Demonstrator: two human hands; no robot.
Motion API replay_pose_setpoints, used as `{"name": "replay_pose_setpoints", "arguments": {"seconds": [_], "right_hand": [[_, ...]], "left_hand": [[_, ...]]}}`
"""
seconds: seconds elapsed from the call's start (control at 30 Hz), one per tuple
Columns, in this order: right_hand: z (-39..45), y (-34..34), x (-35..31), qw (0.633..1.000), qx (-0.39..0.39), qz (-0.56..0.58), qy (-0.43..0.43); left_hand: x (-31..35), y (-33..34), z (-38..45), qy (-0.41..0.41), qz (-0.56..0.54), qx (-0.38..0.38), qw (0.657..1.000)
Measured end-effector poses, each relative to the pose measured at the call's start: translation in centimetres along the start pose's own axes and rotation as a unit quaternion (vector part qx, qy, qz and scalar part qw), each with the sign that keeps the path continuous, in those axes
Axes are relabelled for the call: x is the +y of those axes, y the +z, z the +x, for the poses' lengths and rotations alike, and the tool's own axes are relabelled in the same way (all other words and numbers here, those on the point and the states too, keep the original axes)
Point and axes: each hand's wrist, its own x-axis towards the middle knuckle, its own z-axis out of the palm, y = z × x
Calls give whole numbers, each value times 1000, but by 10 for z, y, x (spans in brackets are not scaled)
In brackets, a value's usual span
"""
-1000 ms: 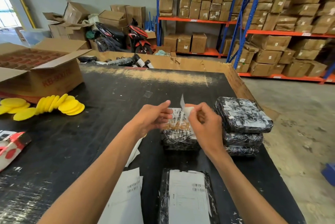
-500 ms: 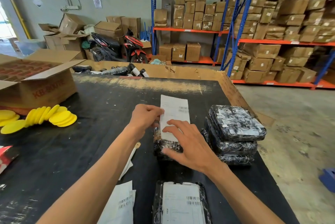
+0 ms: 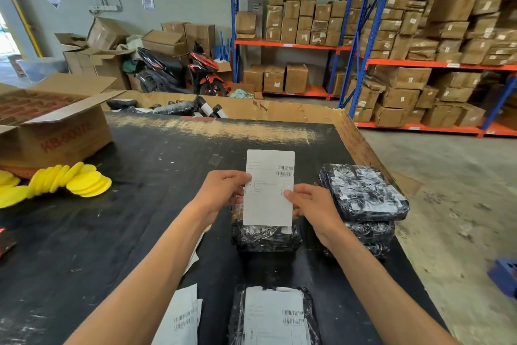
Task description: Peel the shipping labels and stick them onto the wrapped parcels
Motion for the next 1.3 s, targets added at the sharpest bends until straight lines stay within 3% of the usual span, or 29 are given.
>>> {"name": "replay_pose_setpoints", "arguments": {"seconds": [0.33,0.97,1.3], "right_hand": [[34,6,20,997,-14,-3,80],[52,14,29,977,38,-204,49],[50,26,23,934,33,-355,11]], "left_hand": [[-21,-2,23,7,171,51,984],[-45,3,49,1,279,17,960],[-44,13,43,37,367,42,929]]}}
